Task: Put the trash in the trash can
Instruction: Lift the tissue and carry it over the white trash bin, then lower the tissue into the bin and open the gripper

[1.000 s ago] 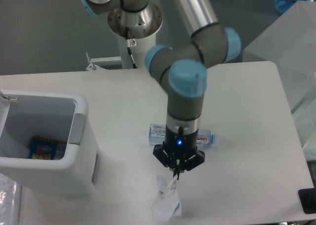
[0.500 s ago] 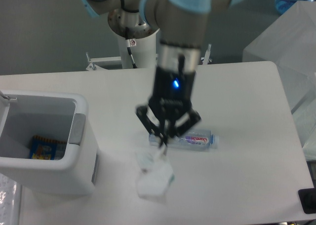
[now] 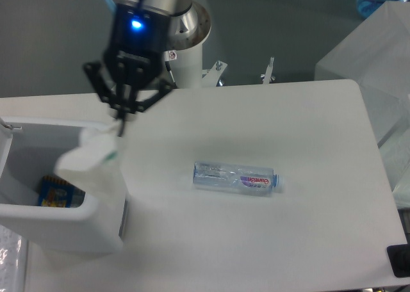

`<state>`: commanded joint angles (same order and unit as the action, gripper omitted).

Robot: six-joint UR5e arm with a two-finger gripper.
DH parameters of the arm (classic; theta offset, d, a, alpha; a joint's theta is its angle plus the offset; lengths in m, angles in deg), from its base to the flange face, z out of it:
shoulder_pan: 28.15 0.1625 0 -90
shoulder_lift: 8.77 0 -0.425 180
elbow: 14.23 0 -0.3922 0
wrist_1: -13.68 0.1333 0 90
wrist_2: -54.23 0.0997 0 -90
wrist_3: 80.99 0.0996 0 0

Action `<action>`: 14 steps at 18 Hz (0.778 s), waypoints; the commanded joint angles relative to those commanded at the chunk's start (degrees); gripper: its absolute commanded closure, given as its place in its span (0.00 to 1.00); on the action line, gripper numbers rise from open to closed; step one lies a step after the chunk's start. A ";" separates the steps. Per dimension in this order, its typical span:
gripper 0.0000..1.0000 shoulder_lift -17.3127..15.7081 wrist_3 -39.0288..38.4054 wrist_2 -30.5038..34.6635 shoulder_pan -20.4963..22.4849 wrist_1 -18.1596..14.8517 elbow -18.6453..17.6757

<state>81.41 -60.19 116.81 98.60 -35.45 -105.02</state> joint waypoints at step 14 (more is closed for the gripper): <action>1.00 2.02 18.92 2.29 -5.37 -0.62 -7.21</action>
<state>83.43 -41.27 119.10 93.23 -36.06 -112.23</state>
